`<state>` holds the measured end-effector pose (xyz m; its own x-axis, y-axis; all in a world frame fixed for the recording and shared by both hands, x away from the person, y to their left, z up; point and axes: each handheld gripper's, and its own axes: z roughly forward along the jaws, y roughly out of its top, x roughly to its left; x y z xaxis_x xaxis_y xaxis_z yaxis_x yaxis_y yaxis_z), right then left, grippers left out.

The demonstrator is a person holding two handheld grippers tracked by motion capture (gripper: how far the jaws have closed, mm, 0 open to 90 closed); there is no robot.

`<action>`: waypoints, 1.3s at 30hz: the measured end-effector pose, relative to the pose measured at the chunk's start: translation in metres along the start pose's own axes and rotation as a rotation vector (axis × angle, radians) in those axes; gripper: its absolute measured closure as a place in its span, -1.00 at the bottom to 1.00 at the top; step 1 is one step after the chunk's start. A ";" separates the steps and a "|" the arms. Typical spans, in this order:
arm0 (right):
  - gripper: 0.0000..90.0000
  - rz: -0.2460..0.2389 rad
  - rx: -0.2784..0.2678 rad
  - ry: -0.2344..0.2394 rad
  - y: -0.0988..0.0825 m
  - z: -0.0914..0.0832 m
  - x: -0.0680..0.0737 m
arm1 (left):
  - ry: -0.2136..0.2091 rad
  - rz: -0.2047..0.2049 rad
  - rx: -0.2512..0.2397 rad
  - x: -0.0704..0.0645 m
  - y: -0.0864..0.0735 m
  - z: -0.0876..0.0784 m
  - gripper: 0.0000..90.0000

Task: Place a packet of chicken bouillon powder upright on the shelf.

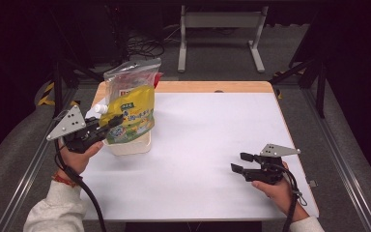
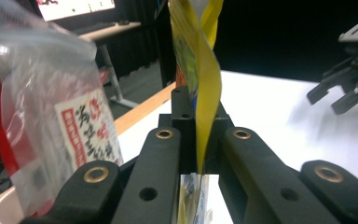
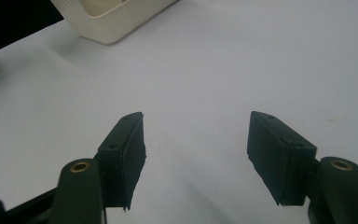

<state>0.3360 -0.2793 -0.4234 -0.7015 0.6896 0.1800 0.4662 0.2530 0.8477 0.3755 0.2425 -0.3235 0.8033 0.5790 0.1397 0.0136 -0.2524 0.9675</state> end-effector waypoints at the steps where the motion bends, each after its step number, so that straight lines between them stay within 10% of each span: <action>1: -0.20 -0.003 0.005 0.002 0.000 0.001 0.000 | -0.001 -0.005 0.007 0.003 -0.003 0.001 0.94; 13: -0.22 0.007 0.017 0.010 -0.002 0.004 -0.001 | -0.022 -0.052 0.022 0.028 -0.025 -0.001 0.94; 19: -0.24 0.009 0.029 0.014 -0.003 0.006 -0.001 | -0.109 -0.051 0.043 0.034 -0.028 0.003 0.93; 39: -0.29 -0.007 0.040 0.025 -0.003 0.007 0.001 | -0.046 -0.129 0.117 0.043 -0.054 0.018 0.93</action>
<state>0.3379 -0.2740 -0.4290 -0.7179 0.6707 0.1865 0.4818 0.2854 0.8285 0.4197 0.2669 -0.3733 0.8170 0.5766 0.0037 0.1851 -0.2683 0.9454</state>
